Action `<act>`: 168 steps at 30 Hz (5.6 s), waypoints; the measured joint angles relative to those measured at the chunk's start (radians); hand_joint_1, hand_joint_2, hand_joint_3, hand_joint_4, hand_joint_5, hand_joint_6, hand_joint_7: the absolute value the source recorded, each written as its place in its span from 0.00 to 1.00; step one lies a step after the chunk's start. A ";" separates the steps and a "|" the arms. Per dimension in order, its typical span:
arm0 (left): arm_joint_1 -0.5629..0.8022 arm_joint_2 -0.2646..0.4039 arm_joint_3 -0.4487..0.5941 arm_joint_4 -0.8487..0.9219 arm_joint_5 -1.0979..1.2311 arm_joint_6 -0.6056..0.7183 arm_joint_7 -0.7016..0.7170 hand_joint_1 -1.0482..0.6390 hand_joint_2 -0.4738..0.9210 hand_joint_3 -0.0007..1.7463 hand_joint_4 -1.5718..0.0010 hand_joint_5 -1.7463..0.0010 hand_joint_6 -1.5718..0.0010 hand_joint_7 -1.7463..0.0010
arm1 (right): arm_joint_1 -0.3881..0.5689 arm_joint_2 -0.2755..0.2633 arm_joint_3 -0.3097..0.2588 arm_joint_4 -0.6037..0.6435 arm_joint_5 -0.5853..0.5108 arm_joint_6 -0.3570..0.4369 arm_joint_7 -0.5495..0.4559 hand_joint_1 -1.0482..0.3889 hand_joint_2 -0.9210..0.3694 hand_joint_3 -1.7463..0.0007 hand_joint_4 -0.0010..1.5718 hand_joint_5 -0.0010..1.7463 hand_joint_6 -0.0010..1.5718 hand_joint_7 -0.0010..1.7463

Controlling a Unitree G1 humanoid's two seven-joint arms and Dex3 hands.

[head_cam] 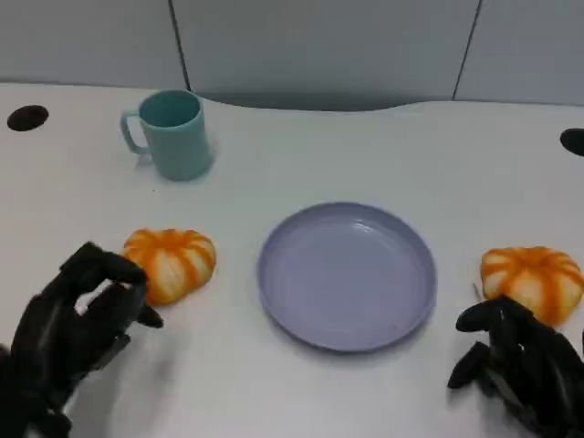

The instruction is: Grasp the bread from the table and place it into the plate.

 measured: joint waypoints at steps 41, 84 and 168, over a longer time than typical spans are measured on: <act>-0.789 0.172 -0.764 0.927 1.010 0.116 0.424 0.31 0.92 0.00 0.82 0.83 0.70 0.91 | 0.041 0.007 0.015 -0.084 -0.030 0.041 -0.028 0.49 0.00 0.63 0.37 1.00 0.23 0.99; -0.851 0.119 -0.433 0.874 0.518 -0.170 0.502 0.60 0.94 0.04 0.46 0.00 0.57 0.00 | 0.024 0.017 0.015 -0.078 -0.021 0.057 -0.049 0.48 0.00 0.65 0.36 1.00 0.25 0.98; -0.060 -0.007 0.056 0.096 -0.471 0.491 -0.369 0.27 1.00 0.24 0.70 0.23 0.49 0.91 | 0.047 -0.004 0.033 -0.108 -0.033 0.075 -0.028 0.49 0.00 0.63 0.35 1.00 0.24 0.99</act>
